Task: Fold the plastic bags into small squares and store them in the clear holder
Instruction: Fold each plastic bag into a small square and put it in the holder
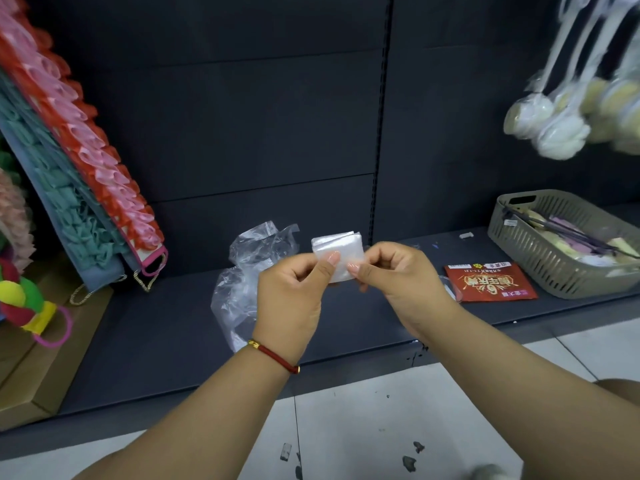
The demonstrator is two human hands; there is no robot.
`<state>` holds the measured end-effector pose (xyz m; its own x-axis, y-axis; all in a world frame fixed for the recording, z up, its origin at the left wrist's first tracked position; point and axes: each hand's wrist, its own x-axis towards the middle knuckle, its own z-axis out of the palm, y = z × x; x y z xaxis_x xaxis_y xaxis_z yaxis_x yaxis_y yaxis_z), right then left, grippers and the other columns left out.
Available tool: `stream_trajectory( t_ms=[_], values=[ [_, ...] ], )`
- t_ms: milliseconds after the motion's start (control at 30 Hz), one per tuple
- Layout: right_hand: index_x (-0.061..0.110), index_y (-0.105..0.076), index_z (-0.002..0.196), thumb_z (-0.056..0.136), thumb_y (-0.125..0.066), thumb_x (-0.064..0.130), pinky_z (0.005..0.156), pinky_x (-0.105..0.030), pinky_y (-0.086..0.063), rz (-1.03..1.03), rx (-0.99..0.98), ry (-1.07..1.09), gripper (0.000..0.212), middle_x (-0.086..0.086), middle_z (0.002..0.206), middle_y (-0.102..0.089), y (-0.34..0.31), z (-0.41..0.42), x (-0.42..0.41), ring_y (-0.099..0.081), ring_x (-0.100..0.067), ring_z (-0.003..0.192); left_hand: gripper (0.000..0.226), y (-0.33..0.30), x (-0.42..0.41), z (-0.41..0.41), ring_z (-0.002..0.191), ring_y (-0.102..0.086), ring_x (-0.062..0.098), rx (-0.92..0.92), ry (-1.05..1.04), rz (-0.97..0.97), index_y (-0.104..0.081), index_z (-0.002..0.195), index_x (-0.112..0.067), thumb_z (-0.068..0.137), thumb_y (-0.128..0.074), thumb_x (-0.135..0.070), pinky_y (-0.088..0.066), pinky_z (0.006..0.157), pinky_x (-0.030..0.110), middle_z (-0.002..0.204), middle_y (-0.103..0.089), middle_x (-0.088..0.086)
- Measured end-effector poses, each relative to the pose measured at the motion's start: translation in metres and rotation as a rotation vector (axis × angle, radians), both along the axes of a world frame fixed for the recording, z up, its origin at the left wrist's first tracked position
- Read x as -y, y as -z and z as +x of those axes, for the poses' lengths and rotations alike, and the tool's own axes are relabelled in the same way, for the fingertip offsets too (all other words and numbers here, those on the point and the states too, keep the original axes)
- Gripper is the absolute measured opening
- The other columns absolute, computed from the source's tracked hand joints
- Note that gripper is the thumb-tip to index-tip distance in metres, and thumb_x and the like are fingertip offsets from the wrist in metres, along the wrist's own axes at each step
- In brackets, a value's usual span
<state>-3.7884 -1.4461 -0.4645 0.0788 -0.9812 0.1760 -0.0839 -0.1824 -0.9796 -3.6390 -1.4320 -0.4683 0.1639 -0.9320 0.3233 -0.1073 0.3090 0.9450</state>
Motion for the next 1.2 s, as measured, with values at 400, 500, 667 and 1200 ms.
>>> stream_trajectory(
  t_ms=[400, 500, 667, 1200],
  values=[
    [0.006, -0.054, 0.081, 0.1, -0.049, 0.033, 0.051, -0.015, -0.038, -0.046, -0.176, 0.284, 0.034, 0.001, 0.069, -0.055, -0.001, -0.013, -0.02, -0.048, -0.005, 0.059, 0.023, 0.005, -0.013, -0.057, 0.061, -0.065, 0.017, -0.073, 0.032, 0.142, -0.056, 0.098, -0.018, 0.09, -0.064, -0.038, -0.056, 0.062, 0.033, 0.071, -0.069, 0.009],
    [0.017, -0.053, 0.081, 0.1, -0.049, 0.035, 0.054, -0.025, -0.047, -0.052, -0.192, 0.265, 0.027, 0.001, 0.063, -0.06, 0.004, -0.015, -0.029, -0.057, -0.006, 0.056, 0.043, 0.007, -0.012, -0.07, 0.048, -0.057, 0.017, -0.136, 0.09, 0.233, -0.06, 0.096, -0.003, 0.097, -0.05, -0.045, -0.046, 0.044, 0.028, 0.066, -0.066, 0.011],
    [0.011, -0.053, 0.082, 0.099, -0.05, 0.032, 0.053, -0.02, -0.045, -0.099, -0.188, 0.32, 0.028, 0.002, 0.067, -0.054, -0.005, -0.02, -0.033, -0.05, -0.005, 0.059, 0.042, 0.001, -0.008, -0.086, 0.058, -0.049, 0.018, -0.044, -0.034, 0.134, -0.049, 0.069, -0.009, 0.098, -0.05, -0.039, -0.053, 0.052, 0.045, 0.057, -0.05, 0.001],
    [0.014, -0.057, 0.083, 0.099, -0.054, 0.025, 0.049, -0.019, -0.043, -0.042, -0.173, 0.322, 0.019, 0.004, 0.067, -0.058, -0.01, -0.073, 0.007, -0.051, -0.003, 0.049, 0.035, -0.005, 0.051, -0.118, 0.064, -0.057, 0.021, 0.152, 0.069, -0.024, -0.048, 0.074, -0.015, 0.1, -0.048, -0.038, -0.053, 0.059, 0.041, 0.07, -0.058, 0.006]
  ],
)
